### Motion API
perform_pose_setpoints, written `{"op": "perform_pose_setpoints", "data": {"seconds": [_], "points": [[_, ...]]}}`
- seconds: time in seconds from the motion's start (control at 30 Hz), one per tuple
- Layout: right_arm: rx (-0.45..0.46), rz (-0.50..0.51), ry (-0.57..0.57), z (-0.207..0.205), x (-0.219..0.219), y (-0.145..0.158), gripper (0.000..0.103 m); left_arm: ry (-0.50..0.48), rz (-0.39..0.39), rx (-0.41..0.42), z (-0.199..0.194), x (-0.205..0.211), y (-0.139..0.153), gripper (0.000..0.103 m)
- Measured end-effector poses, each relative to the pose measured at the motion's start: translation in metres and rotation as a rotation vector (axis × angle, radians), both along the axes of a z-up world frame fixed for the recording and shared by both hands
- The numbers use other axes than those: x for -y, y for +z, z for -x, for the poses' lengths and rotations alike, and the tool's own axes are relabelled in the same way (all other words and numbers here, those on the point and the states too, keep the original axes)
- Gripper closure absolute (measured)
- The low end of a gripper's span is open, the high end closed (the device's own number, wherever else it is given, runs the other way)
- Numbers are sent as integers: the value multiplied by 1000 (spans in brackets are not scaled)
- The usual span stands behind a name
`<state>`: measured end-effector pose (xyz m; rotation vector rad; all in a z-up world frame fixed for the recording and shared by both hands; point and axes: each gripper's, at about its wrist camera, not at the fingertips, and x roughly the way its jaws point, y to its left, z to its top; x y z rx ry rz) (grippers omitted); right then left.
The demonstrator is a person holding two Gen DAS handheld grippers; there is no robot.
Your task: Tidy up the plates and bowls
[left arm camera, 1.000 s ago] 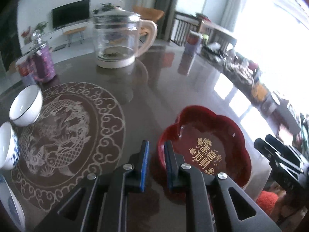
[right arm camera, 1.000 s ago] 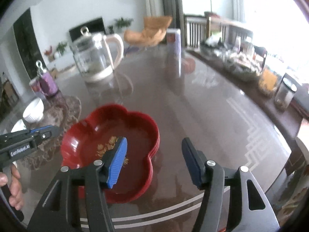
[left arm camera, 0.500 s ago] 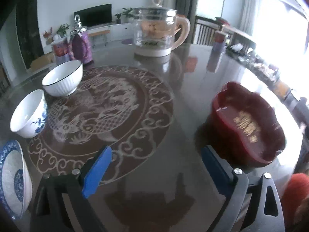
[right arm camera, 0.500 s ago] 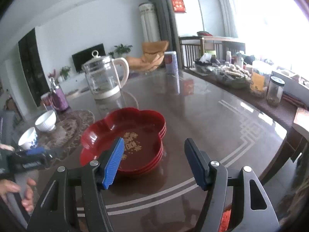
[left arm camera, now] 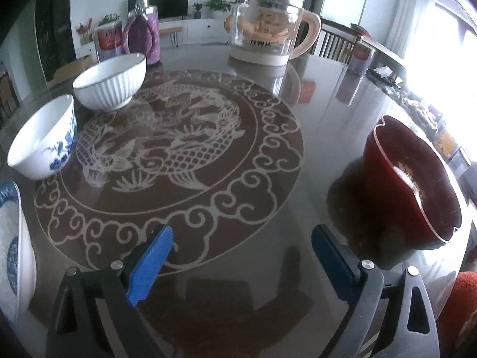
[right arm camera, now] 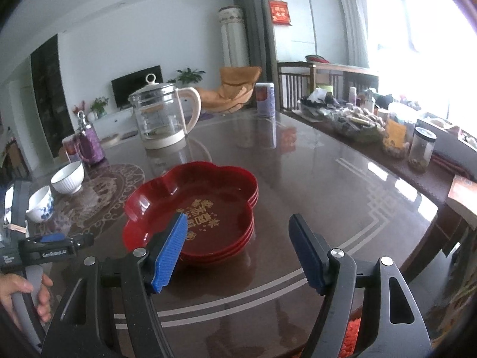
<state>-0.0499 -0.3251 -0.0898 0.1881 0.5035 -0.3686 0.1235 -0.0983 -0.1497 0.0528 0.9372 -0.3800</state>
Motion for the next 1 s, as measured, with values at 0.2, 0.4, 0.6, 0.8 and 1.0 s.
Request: {"op": "perform_pose_setpoints", "data": {"seconds": [0.2,0.4,0.6,0.8,1.0], "points": [[-13,-12,4,-3,2,-4,29,-27,-64,36,5,8,-4,6],[-20,-38,-4,-5,6,-7,29,-53,-61,26,4,10,-5,0],[-34,-44,4,-9,7,-10,29,-62,-108,31,5,16,-6,0],[-36,-53,2,-12,8,-12,29,-62,-108,31,5,16,-7,0],[-31,-70,-7,-11,11,-12,29,-62,-107,32,5,16,-7,0]]}}
